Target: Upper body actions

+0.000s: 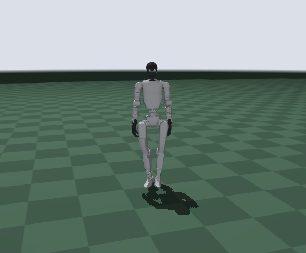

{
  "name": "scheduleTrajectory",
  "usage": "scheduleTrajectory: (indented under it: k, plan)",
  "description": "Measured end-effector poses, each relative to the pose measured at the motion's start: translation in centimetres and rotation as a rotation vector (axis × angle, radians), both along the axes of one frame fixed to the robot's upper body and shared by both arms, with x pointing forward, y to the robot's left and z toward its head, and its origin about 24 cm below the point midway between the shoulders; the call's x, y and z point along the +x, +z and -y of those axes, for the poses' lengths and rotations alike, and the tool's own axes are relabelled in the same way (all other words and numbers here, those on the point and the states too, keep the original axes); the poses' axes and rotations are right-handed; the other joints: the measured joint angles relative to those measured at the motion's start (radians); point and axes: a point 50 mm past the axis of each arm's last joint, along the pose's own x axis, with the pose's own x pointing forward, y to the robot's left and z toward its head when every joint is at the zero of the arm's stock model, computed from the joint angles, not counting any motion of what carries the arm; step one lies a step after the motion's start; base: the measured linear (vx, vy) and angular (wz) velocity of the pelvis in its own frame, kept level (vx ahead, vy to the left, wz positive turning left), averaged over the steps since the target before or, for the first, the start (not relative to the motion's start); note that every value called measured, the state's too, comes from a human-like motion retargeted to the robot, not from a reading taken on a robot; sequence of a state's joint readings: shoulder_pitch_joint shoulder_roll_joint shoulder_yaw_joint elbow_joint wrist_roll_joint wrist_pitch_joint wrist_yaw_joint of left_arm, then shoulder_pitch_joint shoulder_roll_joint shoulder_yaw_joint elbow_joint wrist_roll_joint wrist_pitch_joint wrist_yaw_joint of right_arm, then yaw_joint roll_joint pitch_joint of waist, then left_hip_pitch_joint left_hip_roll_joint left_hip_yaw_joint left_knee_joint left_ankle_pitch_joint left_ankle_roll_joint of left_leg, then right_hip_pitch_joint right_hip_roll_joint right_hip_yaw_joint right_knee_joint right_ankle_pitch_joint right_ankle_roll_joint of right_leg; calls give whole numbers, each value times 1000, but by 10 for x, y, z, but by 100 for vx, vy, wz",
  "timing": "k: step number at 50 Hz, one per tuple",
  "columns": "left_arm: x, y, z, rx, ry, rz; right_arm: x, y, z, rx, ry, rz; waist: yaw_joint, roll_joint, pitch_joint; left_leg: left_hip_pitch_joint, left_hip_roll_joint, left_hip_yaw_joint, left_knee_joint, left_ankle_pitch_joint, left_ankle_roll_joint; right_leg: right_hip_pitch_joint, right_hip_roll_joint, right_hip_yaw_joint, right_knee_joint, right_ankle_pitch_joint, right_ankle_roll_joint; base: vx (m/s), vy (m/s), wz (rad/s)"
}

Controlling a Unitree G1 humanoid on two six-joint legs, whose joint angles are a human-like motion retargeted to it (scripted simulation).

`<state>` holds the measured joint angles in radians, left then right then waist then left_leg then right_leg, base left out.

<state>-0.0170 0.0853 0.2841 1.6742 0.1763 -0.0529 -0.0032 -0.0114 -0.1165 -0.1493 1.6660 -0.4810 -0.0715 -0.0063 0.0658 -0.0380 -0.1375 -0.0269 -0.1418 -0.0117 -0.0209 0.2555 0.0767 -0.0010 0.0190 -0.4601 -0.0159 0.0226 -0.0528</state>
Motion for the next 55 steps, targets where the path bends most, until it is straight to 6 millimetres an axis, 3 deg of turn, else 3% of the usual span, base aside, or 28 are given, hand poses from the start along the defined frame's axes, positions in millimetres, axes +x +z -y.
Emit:
scheduleTrajectory:
  k: [55]
  plan:
    - [-1,0,1,-10,25,1,0,0,1,7,18,-12,-6,9,-6,-8,8,7,0,15,-24,4,20,11,-12,29,-25,0,0,0]
